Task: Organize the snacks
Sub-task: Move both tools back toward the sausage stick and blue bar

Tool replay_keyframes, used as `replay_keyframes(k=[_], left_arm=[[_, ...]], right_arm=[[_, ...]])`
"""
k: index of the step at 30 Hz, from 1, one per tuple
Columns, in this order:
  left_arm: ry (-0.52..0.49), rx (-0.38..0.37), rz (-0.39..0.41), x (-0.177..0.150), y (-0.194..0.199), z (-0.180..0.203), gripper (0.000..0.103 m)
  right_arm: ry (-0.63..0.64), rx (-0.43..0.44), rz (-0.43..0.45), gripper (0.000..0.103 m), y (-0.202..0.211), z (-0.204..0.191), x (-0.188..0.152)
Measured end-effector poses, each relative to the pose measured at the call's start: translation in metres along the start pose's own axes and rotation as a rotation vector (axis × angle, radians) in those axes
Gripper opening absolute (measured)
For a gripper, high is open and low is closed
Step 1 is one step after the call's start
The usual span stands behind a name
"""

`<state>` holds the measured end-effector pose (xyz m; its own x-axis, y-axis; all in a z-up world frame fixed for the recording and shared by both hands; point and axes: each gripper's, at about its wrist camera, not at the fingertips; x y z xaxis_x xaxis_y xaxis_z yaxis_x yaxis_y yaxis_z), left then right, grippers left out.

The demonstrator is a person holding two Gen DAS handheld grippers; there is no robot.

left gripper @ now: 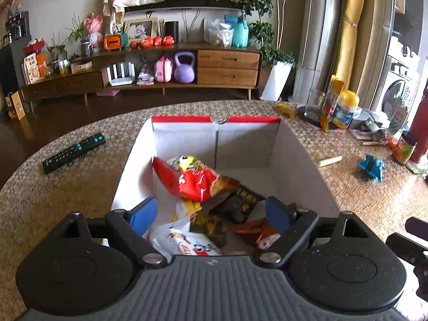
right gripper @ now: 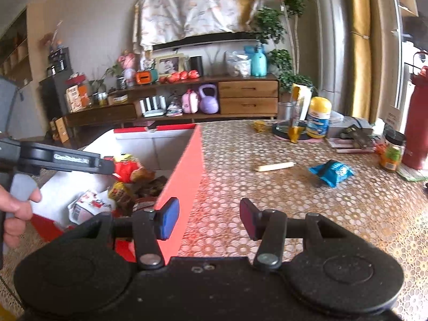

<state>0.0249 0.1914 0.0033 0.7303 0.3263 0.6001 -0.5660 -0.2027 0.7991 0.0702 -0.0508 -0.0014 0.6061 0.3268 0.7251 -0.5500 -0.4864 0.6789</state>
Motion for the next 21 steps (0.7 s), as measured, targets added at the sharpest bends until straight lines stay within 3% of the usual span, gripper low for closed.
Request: replay_keyframes(k=[8,21], left_arm=[[-0.047,-0.058,0.031,0.013,0.005,0.031,0.089],[-0.208,-0.122,0.063,0.033,0.0,0.099,0.09]], right_arm=[[-0.078,-0.049,0.012,0.05,0.002,0.032,-0.004],[-0.169,-0.107,0.013,0.051,0.001,0.075,-0.01]])
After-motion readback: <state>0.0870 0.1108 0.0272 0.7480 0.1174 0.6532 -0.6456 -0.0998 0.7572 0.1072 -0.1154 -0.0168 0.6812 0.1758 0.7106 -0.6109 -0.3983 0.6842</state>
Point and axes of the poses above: each gripper's, at about its wrist camera, not at the fingertips, and y roughly against the way its jaws point, z to its right, x to its top, and after that the axes turned 14 degrees about -z, right-handed
